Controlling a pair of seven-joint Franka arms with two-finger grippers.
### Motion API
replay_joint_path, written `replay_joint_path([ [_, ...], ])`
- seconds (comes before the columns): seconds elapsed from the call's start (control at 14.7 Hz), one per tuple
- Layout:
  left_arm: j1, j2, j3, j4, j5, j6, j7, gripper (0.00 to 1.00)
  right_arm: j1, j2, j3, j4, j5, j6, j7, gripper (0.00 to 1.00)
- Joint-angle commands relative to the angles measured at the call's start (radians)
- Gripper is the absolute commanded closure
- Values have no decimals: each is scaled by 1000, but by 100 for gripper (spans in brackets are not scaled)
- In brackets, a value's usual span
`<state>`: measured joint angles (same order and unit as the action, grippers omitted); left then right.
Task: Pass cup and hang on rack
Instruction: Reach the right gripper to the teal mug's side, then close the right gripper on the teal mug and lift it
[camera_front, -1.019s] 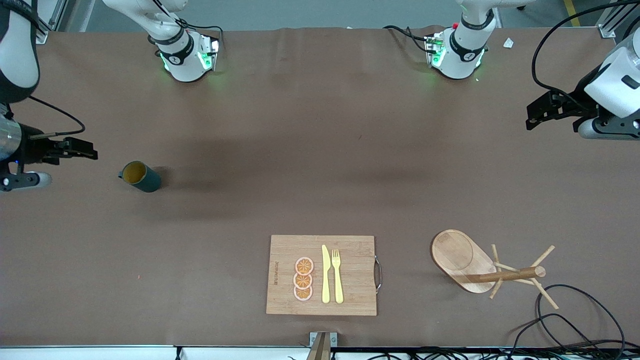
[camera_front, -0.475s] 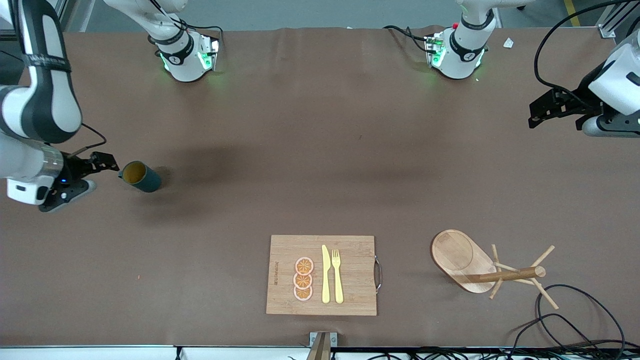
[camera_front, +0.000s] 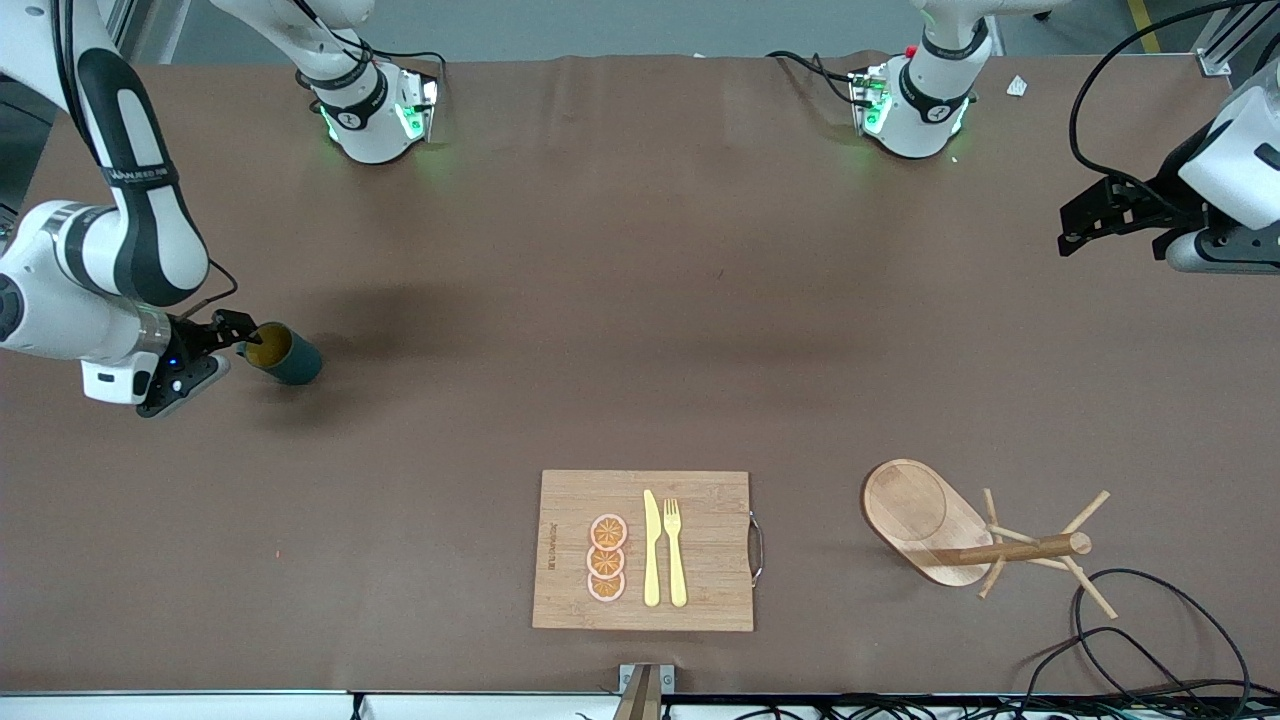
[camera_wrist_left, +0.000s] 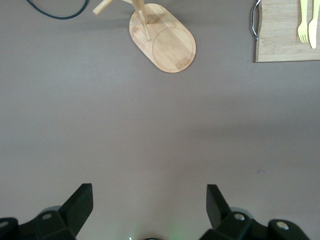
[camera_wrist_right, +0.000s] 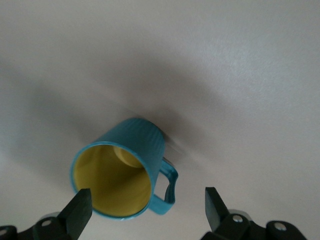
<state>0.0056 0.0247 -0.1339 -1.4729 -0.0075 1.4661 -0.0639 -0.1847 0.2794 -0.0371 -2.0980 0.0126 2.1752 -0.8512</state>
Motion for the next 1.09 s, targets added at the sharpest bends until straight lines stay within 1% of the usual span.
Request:
replay_joint_path([
  [0.0, 7, -12, -1, 5, -17, -16, 7, 0, -16, -2, 16, -43, 4, 44, -35, 5],
  [0.14, 8, -11, 0, 2, -17, -16, 6, 0, -16, 24, 17, -45, 6, 80, -48, 14],
  [0.2, 8, -11, 0, 0, -17, -16, 6, 0, -16, 39, 17, -45, 6, 95, -63, 25],
  [0.27, 8, -11, 0, -1, -17, -16, 3, 0, -18, 49, 17, -45, 6, 112, -95, 47],
  [0.34, 10, -9, 0, -1, -17, -16, 1, 0, -16, 55, 19, -45, 6, 118, -117, 71],
  [0.41, 11, -9, 2, -1, -17, -16, 1, 0, -16, 58, 19, -43, 6, 120, -117, 89],
  [0.48, 13, -9, 3, 0, -17, -16, 3, 0, -16, 63, 19, -43, 7, 120, -115, 100],
  [0.75, 13, -8, 7, 0, -17, -15, 3, 0, -10, 57, 19, -31, 7, 104, -109, 100],
  [0.81, 13, -9, 7, -3, -17, -16, 3, 0, -4, 46, 22, -25, 9, 82, -103, 100],
  [0.95, 13, -6, 7, -3, -14, -15, 4, 0, 16, 29, 22, 42, 18, -42, -37, 100],
  [1.02, 11, -6, 7, -3, -14, -16, 4, 0, 33, 9, 22, 59, 45, -87, -1, 100],
])
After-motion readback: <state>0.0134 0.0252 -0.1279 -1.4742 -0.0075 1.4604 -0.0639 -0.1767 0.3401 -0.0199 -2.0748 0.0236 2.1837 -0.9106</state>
